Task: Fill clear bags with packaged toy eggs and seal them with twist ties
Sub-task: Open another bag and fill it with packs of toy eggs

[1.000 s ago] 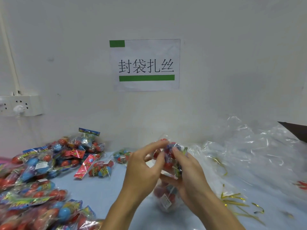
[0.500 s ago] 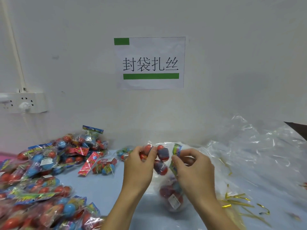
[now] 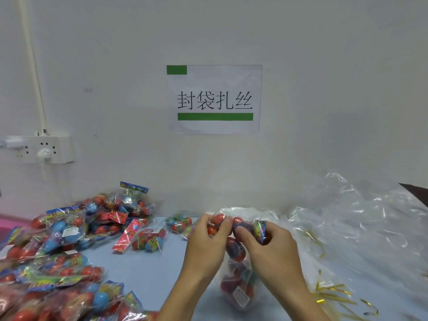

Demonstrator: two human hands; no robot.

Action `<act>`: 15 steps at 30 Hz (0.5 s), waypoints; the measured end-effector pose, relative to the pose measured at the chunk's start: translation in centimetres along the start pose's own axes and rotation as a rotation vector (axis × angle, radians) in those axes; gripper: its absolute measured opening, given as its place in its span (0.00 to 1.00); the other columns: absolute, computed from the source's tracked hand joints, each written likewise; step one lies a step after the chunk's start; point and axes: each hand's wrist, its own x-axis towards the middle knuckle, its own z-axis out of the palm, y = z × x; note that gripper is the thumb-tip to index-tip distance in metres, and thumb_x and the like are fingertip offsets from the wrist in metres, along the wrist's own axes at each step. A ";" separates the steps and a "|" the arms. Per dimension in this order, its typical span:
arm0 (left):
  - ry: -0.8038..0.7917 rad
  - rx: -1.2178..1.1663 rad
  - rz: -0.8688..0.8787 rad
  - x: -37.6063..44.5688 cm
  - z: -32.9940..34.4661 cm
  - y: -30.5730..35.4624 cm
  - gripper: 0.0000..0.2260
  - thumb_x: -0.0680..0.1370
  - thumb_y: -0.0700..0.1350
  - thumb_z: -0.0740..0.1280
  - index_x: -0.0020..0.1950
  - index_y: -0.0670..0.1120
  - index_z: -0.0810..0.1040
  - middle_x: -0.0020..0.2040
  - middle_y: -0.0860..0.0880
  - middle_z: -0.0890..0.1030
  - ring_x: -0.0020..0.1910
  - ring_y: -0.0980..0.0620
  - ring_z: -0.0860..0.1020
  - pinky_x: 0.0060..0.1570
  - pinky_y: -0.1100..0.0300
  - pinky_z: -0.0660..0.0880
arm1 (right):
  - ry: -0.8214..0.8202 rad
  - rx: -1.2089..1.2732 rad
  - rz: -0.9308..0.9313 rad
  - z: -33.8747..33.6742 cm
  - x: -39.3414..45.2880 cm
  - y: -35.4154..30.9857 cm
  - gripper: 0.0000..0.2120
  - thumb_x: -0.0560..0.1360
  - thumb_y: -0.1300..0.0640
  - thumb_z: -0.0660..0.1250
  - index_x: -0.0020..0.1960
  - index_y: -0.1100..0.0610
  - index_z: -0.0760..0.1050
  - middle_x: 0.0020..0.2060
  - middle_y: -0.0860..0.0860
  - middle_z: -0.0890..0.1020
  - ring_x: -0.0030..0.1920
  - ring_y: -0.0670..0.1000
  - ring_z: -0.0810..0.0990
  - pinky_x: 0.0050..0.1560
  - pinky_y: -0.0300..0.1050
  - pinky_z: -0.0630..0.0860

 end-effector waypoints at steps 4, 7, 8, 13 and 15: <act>-0.005 0.122 0.032 1.9 -0.8 0.6 0.13 0.82 0.58 0.57 0.49 0.51 0.74 0.44 0.53 0.80 0.38 0.63 0.80 0.38 0.67 0.77 | 0.041 -0.022 0.022 -0.1 0.1 0.3 0.08 0.71 0.52 0.78 0.38 0.54 0.84 0.31 0.45 0.85 0.33 0.43 0.83 0.32 0.34 0.74; 0.000 0.555 0.097 5.7 -2.7 -0.4 0.14 0.83 0.58 0.54 0.58 0.50 0.72 0.59 0.48 0.76 0.58 0.51 0.74 0.62 0.49 0.73 | 0.038 -0.019 0.025 0.0 0.3 0.4 0.08 0.71 0.53 0.78 0.37 0.54 0.83 0.30 0.44 0.84 0.33 0.41 0.82 0.30 0.30 0.72; 0.032 0.684 0.091 7.1 -3.8 -1.0 0.15 0.83 0.56 0.56 0.62 0.49 0.71 0.63 0.46 0.74 0.62 0.48 0.71 0.65 0.47 0.70 | 0.033 -0.020 0.023 0.0 0.3 0.5 0.08 0.71 0.53 0.78 0.37 0.54 0.83 0.30 0.43 0.84 0.32 0.41 0.81 0.30 0.29 0.72; -0.053 1.205 -0.211 10.3 -9.9 -6.4 0.30 0.79 0.58 0.61 0.78 0.53 0.57 0.80 0.43 0.51 0.77 0.35 0.50 0.72 0.41 0.60 | 0.024 -0.006 0.009 0.0 0.3 0.6 0.07 0.71 0.52 0.78 0.37 0.54 0.84 0.31 0.44 0.85 0.33 0.42 0.82 0.32 0.30 0.73; -0.139 1.265 -0.342 9.8 -11.5 -8.8 0.31 0.79 0.62 0.59 0.79 0.53 0.56 0.81 0.43 0.50 0.78 0.36 0.52 0.74 0.42 0.59 | 0.016 0.002 0.009 0.0 0.2 0.6 0.07 0.71 0.53 0.77 0.37 0.54 0.84 0.31 0.44 0.85 0.33 0.41 0.82 0.32 0.30 0.73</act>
